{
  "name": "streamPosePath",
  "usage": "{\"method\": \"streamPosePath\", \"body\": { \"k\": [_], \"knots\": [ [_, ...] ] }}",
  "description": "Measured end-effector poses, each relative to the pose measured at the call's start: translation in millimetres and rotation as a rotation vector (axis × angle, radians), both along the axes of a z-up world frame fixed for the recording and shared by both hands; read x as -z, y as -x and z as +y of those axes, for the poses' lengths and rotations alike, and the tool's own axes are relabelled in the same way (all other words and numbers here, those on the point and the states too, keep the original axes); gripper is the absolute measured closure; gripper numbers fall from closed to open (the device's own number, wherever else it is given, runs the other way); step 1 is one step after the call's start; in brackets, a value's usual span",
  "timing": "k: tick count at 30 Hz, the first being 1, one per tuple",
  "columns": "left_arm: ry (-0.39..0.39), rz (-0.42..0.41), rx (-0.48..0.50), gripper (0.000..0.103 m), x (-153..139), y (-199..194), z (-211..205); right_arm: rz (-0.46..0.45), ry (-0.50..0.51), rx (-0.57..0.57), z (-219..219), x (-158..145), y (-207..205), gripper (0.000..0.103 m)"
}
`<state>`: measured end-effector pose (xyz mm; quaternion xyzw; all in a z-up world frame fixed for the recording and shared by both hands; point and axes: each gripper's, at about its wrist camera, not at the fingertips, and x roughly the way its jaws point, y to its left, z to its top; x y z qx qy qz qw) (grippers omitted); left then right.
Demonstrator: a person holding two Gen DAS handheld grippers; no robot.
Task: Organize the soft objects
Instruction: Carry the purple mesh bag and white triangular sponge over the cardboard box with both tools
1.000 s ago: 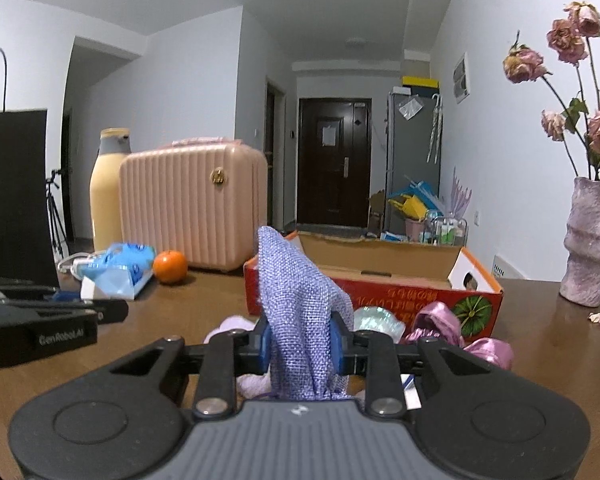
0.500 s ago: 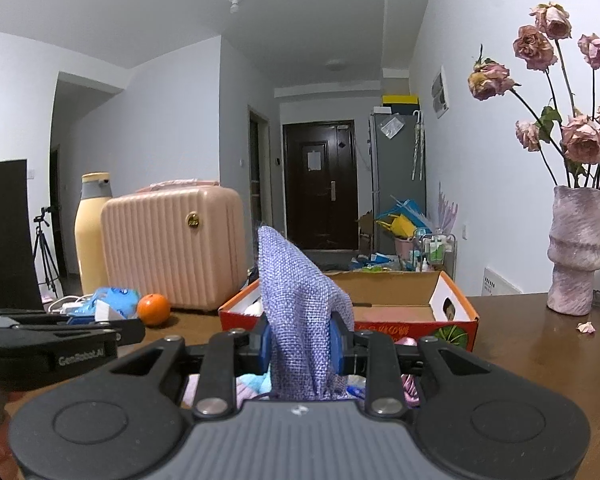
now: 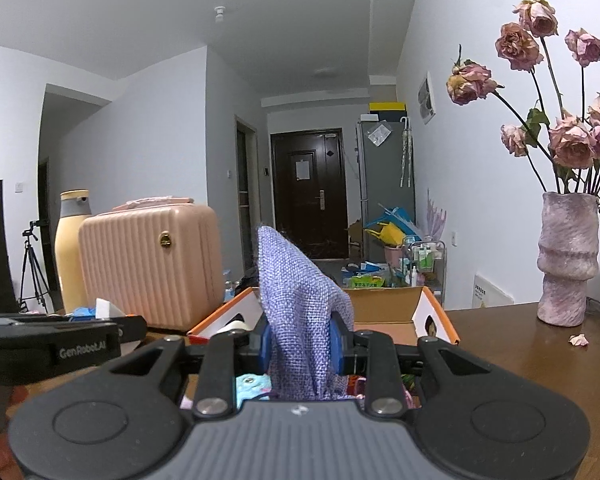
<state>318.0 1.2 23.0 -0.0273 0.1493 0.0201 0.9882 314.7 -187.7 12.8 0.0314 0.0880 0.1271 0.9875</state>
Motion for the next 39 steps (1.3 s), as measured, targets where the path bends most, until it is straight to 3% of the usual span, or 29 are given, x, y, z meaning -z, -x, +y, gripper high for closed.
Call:
{"method": "streamPosePath", "body": {
  "k": [39],
  "knots": [
    [0.016,-0.037,0.012,0.082,-2.7,-112.1,-35.1,-0.04,0.008,0.063,-39.0,-10.5,-107.1,0.076]
  ]
}}
